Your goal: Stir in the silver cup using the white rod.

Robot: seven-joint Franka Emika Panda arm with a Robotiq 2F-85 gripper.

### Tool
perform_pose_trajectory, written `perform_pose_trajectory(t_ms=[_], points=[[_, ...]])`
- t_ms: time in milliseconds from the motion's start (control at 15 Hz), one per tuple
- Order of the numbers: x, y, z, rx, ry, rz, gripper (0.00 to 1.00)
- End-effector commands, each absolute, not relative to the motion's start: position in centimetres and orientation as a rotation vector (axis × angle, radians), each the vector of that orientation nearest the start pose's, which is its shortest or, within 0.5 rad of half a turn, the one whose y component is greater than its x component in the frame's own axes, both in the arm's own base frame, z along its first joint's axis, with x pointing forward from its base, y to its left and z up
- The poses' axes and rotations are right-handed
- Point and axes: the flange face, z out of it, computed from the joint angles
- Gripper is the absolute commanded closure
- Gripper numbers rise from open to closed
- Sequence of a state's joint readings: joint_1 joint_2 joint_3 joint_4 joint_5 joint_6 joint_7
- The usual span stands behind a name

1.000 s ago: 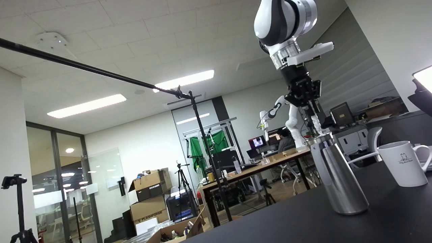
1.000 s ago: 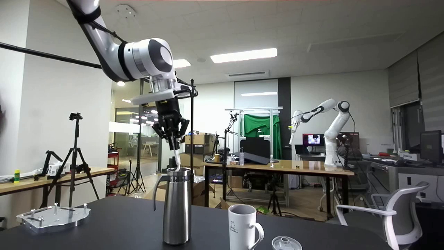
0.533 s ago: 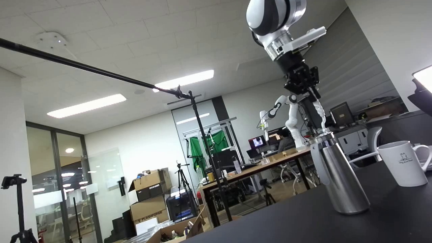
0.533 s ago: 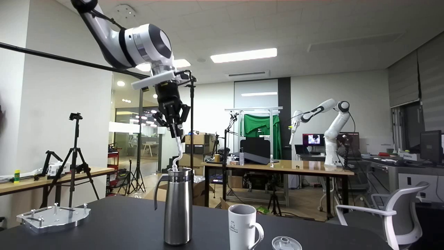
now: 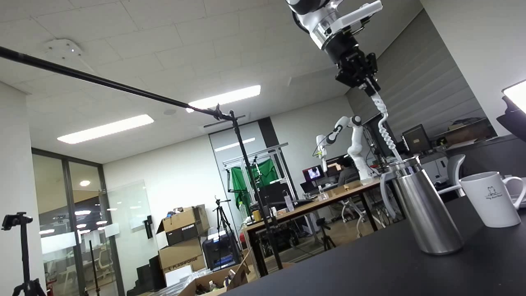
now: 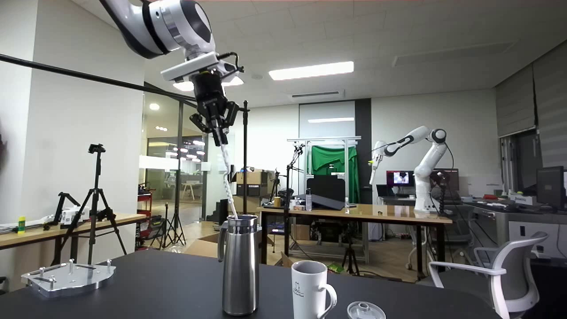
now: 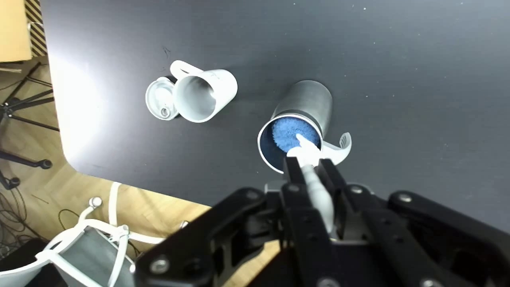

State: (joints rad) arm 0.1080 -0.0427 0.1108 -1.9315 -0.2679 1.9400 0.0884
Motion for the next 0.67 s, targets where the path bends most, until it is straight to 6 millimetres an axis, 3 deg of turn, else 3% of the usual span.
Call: perform_pose_trajectory(t_ms=[0,600], points=[[55.2,9.4,49.0,-3.291,-0.346,-0.161,0.96],[57.6,5.1,39.2,-3.135,-0.209,-0.053,0.96]])
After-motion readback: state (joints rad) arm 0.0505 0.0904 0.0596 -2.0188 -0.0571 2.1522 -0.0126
